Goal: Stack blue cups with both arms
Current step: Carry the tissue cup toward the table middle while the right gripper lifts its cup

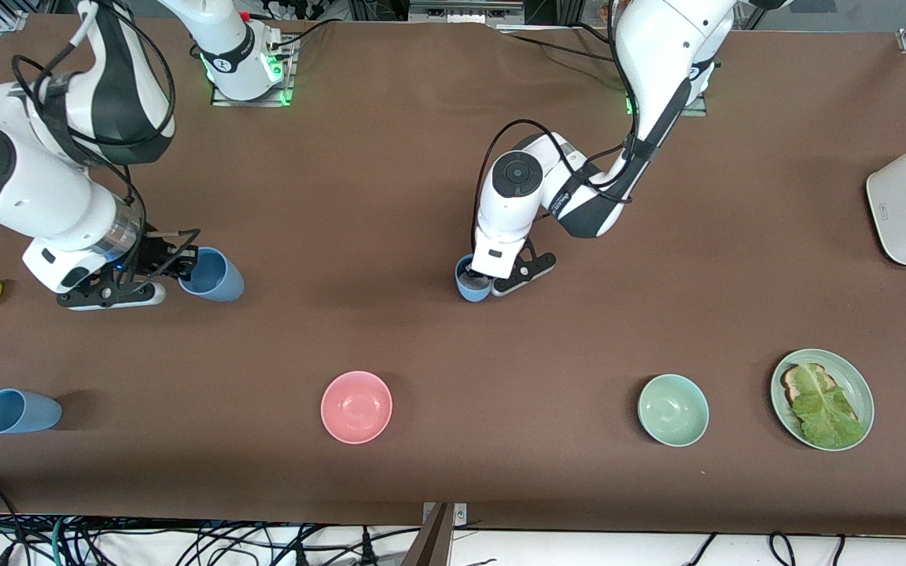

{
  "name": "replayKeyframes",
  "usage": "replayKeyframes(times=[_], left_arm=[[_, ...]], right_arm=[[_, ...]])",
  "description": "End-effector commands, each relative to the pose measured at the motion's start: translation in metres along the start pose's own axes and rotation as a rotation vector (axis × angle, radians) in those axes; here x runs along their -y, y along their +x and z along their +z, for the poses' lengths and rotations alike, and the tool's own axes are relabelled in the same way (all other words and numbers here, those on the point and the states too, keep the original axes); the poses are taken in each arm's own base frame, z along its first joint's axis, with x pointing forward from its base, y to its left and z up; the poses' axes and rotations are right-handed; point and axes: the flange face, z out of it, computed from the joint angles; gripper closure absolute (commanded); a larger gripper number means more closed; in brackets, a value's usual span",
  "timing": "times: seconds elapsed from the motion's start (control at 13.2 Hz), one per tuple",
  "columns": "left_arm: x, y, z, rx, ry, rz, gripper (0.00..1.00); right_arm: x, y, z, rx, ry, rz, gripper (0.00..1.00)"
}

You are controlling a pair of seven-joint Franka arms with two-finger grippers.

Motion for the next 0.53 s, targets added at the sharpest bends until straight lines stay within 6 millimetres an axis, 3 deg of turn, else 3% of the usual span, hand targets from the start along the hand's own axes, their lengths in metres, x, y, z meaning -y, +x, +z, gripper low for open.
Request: replayKeyframes(times=[0.0, 0.23, 0.45], left_arm=[[-0.012, 0.000, 0.003, -0.014, -0.029, -0.007, 1.00], [-0.011, 0.000, 0.005, -0.012, -0.029, -0.008, 0.96], [-0.011, 0.001, 0.003, -0.014, -0.030, -0.008, 0.50]], right_arm=[[0.013, -0.002, -0.029, 0.019, 0.007, -0.017, 1.00], [0.040, -0.005, -0.044, 0.015, 0.013, 0.009, 1.00], [0.058, -0.006, -0.049, 0.008, 0.021, 0.035, 1.00]])
